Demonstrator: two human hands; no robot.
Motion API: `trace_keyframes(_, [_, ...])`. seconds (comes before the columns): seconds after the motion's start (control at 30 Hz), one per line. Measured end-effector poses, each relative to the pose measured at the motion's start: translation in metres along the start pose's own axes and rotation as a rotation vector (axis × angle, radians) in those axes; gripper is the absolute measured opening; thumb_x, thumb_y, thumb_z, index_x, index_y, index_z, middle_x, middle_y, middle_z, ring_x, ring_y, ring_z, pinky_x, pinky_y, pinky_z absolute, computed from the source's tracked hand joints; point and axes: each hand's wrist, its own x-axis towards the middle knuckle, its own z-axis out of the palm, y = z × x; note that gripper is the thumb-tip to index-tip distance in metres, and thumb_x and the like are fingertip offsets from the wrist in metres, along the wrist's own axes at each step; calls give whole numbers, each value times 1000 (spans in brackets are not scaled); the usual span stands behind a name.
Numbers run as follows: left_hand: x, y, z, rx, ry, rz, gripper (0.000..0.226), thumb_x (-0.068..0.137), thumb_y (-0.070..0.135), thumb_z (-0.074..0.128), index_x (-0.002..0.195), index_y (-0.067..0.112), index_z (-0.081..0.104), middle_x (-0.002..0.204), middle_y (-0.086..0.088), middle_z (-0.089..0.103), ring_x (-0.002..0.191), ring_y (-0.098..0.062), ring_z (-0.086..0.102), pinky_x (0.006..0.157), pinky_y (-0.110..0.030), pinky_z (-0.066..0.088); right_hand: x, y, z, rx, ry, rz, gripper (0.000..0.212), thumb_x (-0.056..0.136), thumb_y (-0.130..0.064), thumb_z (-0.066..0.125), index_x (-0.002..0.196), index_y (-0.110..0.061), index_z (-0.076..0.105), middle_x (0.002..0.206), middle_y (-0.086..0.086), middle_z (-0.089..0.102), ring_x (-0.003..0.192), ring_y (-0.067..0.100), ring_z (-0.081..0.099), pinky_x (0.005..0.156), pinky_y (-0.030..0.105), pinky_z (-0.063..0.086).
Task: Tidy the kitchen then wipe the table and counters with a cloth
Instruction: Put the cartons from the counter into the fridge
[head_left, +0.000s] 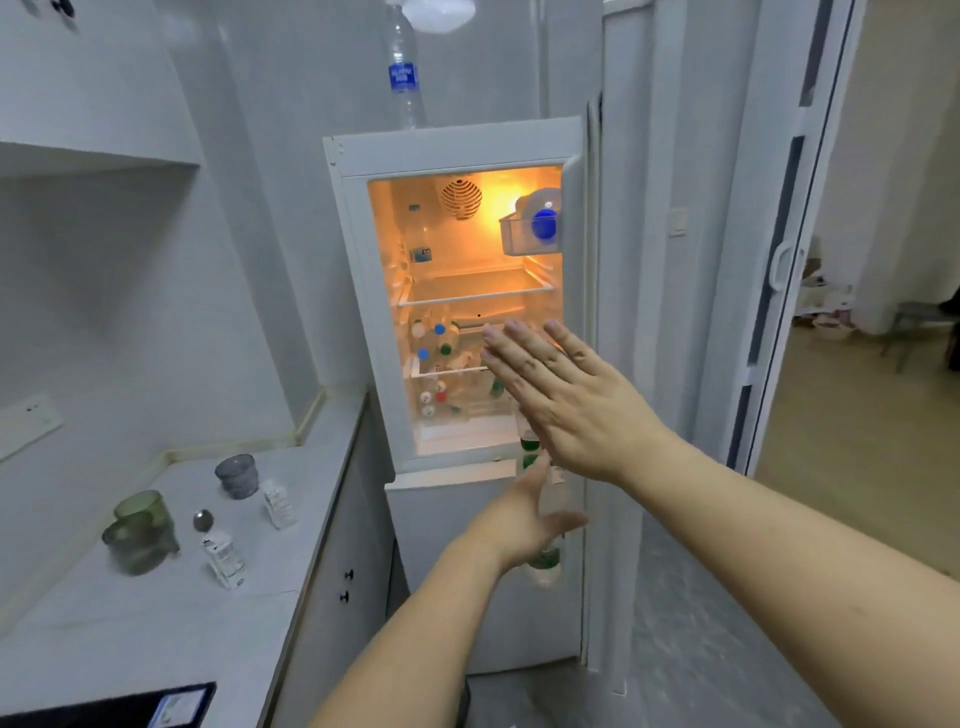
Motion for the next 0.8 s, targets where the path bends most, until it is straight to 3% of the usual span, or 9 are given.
trace_keyframes(0.17, [-8, -61, -60, 111, 88, -164, 77, 94, 48, 54, 155, 25, 14, 160, 5, 20, 145, -14, 22, 116, -31, 23, 50, -37, 51, 133, 5, 32, 59, 93, -20, 38, 149, -3, 28, 157, 13, 21, 146, 28, 18, 118, 45, 12])
trace_keyframes(0.33, [-7, -131, -128, 172, 201, -288, 74, 96, 43, 53, 155, 22, 14, 159, 2, 23, 143, -15, 29, 115, -28, 23, 108, -80, 106, 241, -64, 16, 58, 95, -24, 35, 148, -2, 30, 157, 14, 21, 146, 28, 17, 118, 46, 11])
trace_keyframes(0.43, [-2, -174, -165, 208, 219, -335, 75, 96, 45, 52, 155, 21, 12, 161, 2, 18, 146, -14, 22, 117, -28, 20, 148, -102, 133, 278, -99, -1, 59, 93, -24, 40, 147, -2, 32, 156, 14, 25, 145, 29, 22, 117, 45, 11])
trace_keyframes(0.53, [13, -226, -205, 220, 242, -391, 75, 96, 44, 52, 155, 19, 12, 161, 1, 17, 146, -14, 19, 116, -27, 17, 199, -127, 171, 315, -140, -14, 62, 93, -24, 46, 148, -4, 25, 156, 11, 16, 146, 27, 18, 117, 43, 4])
trace_keyframes(0.67, [27, -286, -244, 242, 229, -460, 75, 97, 42, 52, 155, 17, 12, 161, 0, 16, 147, -14, 17, 116, -25, 14, 250, -158, 216, 409, -243, -56, 61, 101, -28, 31, 150, -9, 0, 158, 8, -6, 148, 25, -4, 116, 40, -17])
trace_keyframes(0.8, [25, -341, -269, 244, 225, -590, 75, 95, 38, 55, 155, 18, 15, 160, -1, 20, 145, -17, 22, 115, -27, 18, 280, -196, 260, 489, -417, -102, 64, 101, -28, 23, 152, -11, -10, 159, 7, -16, 147, 24, -15, 117, 41, -15])
